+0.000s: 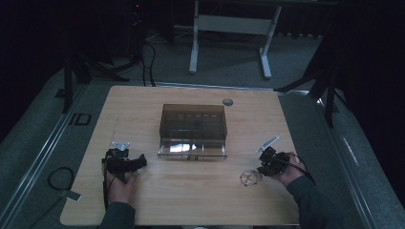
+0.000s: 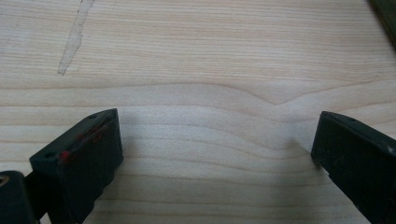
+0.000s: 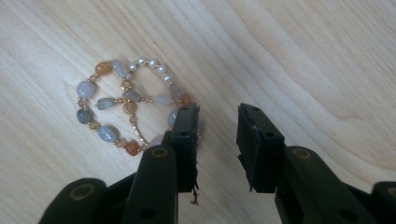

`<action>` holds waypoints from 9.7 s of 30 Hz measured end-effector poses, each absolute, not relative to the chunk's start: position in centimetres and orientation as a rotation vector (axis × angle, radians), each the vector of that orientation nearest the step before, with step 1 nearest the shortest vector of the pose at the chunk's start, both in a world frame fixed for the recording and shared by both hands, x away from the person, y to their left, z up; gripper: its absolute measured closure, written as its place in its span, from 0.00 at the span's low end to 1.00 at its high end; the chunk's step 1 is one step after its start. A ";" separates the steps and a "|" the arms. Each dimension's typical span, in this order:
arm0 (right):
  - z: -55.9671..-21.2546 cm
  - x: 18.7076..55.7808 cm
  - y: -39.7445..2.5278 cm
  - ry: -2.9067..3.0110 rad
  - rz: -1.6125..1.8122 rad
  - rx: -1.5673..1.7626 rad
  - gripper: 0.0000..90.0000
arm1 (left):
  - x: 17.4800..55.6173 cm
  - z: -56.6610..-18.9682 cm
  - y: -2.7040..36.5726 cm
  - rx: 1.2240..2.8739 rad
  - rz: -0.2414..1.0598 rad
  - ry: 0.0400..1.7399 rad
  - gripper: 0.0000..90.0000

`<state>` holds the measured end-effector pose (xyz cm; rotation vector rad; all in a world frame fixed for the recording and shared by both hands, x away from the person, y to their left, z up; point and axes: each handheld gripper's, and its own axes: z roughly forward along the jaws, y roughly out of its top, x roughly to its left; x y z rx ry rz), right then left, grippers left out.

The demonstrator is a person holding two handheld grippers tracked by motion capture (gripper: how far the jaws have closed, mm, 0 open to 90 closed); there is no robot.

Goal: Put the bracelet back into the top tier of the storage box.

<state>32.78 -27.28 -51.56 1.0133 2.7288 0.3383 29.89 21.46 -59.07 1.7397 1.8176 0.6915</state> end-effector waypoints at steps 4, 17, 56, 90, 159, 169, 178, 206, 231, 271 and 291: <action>-51.7 32.7 -27.0 2.753 0.321 0.992 0.76 | 29.9 -59.1 21.4 1.743 0.691 1.815 0.02; -52.0 32.8 -25.8 2.809 0.286 0.952 0.81 | 29.9 -59.1 21.4 1.749 0.690 1.808 0.02; -52.9 33.9 -24.7 2.919 0.131 0.845 0.74 | 29.9 -59.1 21.3 1.754 0.687 1.799 0.02; -53.4 34.7 -23.5 2.973 -0.004 0.862 0.87 | 29.9 -59.1 21.3 1.756 0.686 1.796 0.02; -51.5 34.2 -24.5 2.957 0.102 0.926 0.93 | 29.9 -59.1 21.3 1.757 0.686 1.797 0.02; -49.4 34.2 -24.6 2.956 0.150 0.909 0.93 | 29.9 -59.1 21.3 1.758 0.686 1.797 0.02; -48.3 34.2 -24.7 2.953 0.164 0.905 0.93 | 29.9 -59.1 21.3 1.757 0.686 1.797 0.02; -42.3 34.0 -24.1 2.932 0.160 0.797 0.93 | 29.9 -59.1 21.2 1.750 0.687 1.798 0.02; -39.5 34.1 -23.2 2.956 0.124 0.715 0.93 | 29.9 -59.1 21.3 1.755 0.685 1.797 0.02; -35.9 35.3 -22.2 2.976 0.126 0.656 0.93 | 29.9 -59.0 21.3 1.759 0.684 1.797 0.02; -34.4 35.9 -21.4 2.979 0.112 0.624 0.93 | 29.9 -59.1 21.3 1.755 0.685 1.798 0.02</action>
